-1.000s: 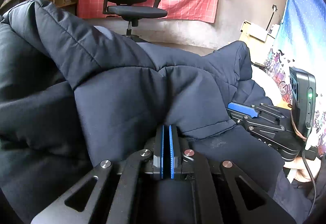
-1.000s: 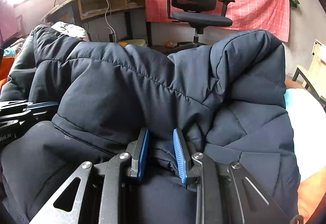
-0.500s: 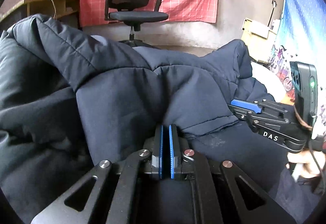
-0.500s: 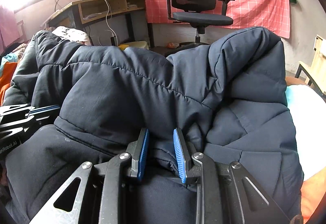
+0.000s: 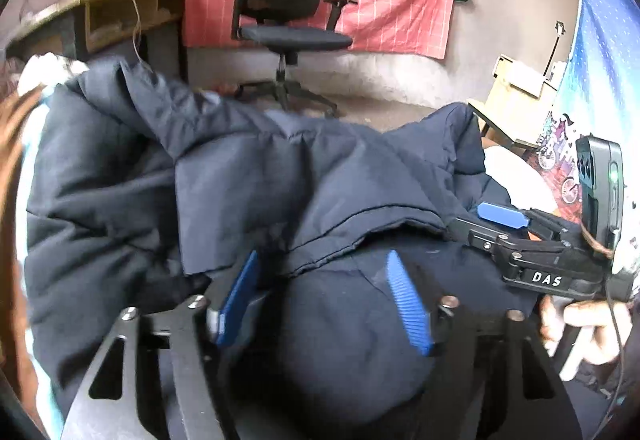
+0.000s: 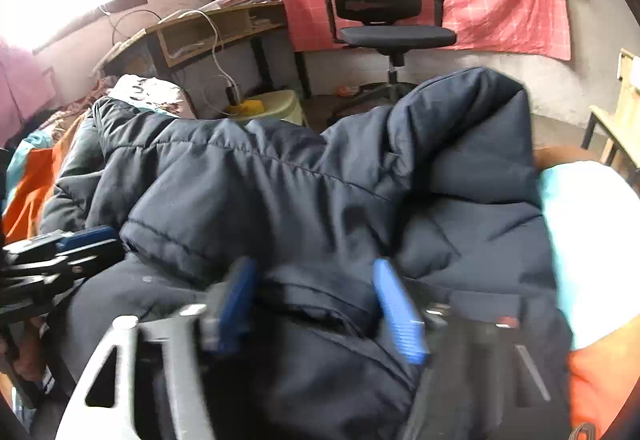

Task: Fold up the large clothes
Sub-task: 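Open the left tool and raise both tools above the folded jacket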

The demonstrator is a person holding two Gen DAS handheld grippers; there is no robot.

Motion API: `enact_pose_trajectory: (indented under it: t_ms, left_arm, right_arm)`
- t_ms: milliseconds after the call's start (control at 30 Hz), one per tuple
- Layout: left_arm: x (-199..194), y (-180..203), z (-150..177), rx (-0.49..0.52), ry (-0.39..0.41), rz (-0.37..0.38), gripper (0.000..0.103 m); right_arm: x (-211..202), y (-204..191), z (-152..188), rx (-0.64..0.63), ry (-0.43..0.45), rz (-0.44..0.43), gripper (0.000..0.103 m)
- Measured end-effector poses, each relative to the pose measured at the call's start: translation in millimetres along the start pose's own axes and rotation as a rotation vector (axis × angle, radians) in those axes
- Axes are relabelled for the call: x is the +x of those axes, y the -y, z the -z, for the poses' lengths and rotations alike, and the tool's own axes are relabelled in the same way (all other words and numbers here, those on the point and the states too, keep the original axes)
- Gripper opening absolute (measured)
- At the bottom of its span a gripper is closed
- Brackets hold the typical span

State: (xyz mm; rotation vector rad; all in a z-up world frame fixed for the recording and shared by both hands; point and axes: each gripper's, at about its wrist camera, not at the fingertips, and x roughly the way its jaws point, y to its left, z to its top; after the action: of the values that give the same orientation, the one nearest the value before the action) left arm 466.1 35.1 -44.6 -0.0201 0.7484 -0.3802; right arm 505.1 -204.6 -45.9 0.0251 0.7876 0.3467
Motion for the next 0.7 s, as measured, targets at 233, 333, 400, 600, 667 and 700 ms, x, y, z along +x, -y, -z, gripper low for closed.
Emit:
enact_pose_trajectory:
  t_ms: [233, 333, 400, 600, 667, 700]
  left_arm:
    - [-25, -1, 4, -0.048, 0.035, -0.042, 0.075]
    - [-42, -7, 6, -0.101, 0.075, -0.061, 0.081]
    - [-53, -10, 5, -0.121, 0.093, -0.073, 0.087]
    - [-83, -9, 9, -0.164, 0.144, -0.110, 0.101]
    - [-94, -6, 11, -0.166, 0.143, -0.125, 0.101]
    - [-98, -6, 11, -0.165, 0.144, -0.124, 0.101]
  right_arm:
    - [-24, -3, -3, -0.012, 0.023, -0.004, 0.076]
    - [-34, -6, -4, -0.022, 0.034, 0.000, 0.079]
    - [-41, -9, -5, -0.037, 0.043, 0.005, 0.081]
    - [-72, -13, -3, -0.032, 0.087, 0.012, 0.092]
    - [-84, -14, -1, -0.030, 0.102, 0.009, 0.095]
    - [-89, -15, -1, -0.032, 0.108, 0.004, 0.097]
